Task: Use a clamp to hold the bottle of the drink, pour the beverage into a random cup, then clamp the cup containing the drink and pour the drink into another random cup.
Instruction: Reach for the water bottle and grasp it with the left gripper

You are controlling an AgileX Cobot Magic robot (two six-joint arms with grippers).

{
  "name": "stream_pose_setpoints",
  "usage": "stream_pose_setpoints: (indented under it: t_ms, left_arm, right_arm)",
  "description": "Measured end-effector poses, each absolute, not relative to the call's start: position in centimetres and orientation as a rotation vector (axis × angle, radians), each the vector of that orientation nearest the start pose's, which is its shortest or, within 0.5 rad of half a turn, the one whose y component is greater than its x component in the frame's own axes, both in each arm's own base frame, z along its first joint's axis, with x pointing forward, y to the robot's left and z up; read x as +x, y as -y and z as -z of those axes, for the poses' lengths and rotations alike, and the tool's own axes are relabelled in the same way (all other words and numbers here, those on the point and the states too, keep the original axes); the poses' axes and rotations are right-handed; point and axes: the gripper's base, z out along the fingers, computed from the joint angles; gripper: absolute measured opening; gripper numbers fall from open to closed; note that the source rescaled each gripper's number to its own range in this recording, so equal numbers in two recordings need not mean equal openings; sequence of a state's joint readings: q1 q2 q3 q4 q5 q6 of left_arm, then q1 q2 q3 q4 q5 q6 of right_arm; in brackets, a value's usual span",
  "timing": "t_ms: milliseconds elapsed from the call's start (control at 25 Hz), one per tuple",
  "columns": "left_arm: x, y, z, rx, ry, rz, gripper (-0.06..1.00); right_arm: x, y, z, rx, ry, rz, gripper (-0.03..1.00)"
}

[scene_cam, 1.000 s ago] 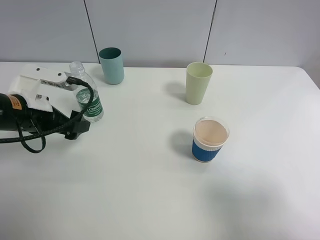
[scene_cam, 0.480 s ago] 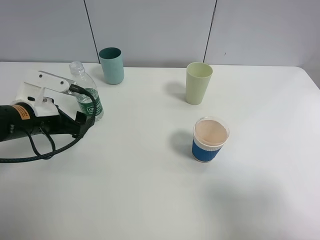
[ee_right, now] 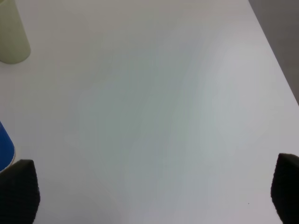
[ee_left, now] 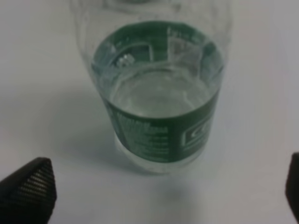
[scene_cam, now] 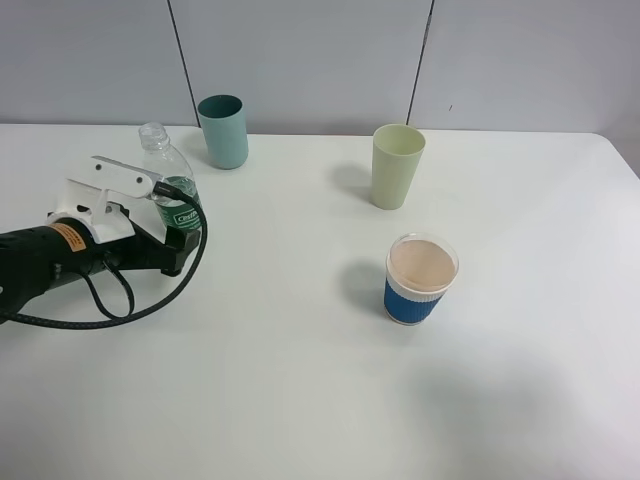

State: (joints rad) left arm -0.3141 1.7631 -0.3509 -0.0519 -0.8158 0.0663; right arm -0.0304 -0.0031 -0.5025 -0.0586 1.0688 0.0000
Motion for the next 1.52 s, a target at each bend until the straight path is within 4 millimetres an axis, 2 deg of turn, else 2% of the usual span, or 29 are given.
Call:
stream_pose_setpoints:
  t_ms: [400,760,1520]
  left_arm:
    - [27.5,8.6,-9.8,0.331,-2.040,0.135,1.00]
    - [29.7,9.2,-10.4,0.314,-1.977,0.144,1.00]
    - [29.8,8.9,-10.2,0.303,-1.998,0.135,1.00]
  right_arm:
    - [-0.6,0.4,-27.7,0.034,-2.046,0.089,1.00]
    - [-0.6,0.4,-27.7,0.034,-2.046,0.089,1.00]
    - [-0.6,0.4,-27.7,0.034,-2.046,0.089,1.00]
